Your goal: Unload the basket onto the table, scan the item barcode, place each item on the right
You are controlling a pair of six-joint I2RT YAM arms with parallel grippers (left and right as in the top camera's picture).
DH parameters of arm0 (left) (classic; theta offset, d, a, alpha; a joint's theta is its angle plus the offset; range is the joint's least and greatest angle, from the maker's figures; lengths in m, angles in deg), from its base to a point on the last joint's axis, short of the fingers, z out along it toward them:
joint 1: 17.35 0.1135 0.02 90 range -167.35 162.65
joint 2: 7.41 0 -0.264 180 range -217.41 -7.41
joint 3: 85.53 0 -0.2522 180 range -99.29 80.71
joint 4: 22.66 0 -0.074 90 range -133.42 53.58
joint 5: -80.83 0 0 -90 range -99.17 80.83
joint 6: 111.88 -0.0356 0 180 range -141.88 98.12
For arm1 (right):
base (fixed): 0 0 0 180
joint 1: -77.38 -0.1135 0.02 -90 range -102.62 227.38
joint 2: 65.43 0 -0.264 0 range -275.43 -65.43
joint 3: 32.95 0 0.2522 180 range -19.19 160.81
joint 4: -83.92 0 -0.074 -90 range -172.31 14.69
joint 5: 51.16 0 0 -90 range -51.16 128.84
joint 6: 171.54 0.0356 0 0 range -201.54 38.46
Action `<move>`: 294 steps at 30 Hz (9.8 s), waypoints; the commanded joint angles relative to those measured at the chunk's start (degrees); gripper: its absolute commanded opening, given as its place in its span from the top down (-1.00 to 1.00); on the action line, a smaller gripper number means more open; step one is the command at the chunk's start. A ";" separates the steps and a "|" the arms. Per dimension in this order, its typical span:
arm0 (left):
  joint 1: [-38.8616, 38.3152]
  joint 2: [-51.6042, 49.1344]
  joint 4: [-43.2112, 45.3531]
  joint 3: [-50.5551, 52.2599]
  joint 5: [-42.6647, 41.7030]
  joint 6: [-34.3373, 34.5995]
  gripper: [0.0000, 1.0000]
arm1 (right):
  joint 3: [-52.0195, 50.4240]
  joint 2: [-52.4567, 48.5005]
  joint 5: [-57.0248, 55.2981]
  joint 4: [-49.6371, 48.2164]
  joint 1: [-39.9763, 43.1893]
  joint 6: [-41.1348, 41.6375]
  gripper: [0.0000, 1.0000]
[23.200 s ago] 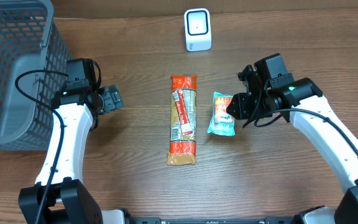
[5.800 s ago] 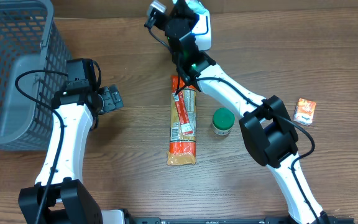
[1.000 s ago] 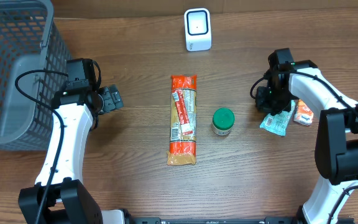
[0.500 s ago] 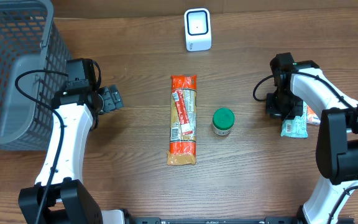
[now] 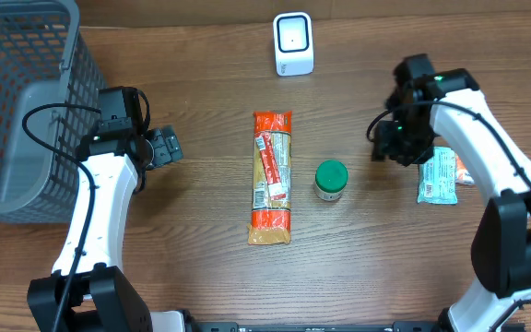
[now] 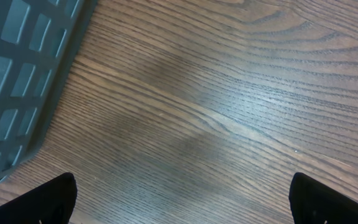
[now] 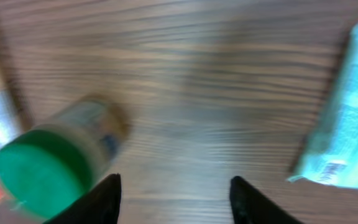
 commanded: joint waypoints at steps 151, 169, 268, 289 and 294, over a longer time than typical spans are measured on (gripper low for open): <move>-0.09 0.94 0.02 -0.85 -0.07 -1.27 -1.00 | -6.32 1.42 -20.41 -7.13 -20.65 14.38 -0.45; -0.09 0.94 0.02 -0.85 -0.07 -1.27 -0.99 | -6.32 1.42 -20.96 -7.06 -20.65 26.88 -0.79; -0.09 0.94 0.02 -0.85 -0.07 -1.27 -0.99 | -10.73 1.42 -12.87 -11.58 -12.72 12.50 -0.81; -0.09 0.94 0.04 -0.85 -0.07 -1.27 -1.00 | -14.97 1.42 -12.90 -17.66 -12.72 12.50 -0.64; -0.09 0.94 0.02 -0.85 -0.07 -1.27 -0.99 | -17.62 1.42 -12.92 -20.68 -12.70 12.48 -0.60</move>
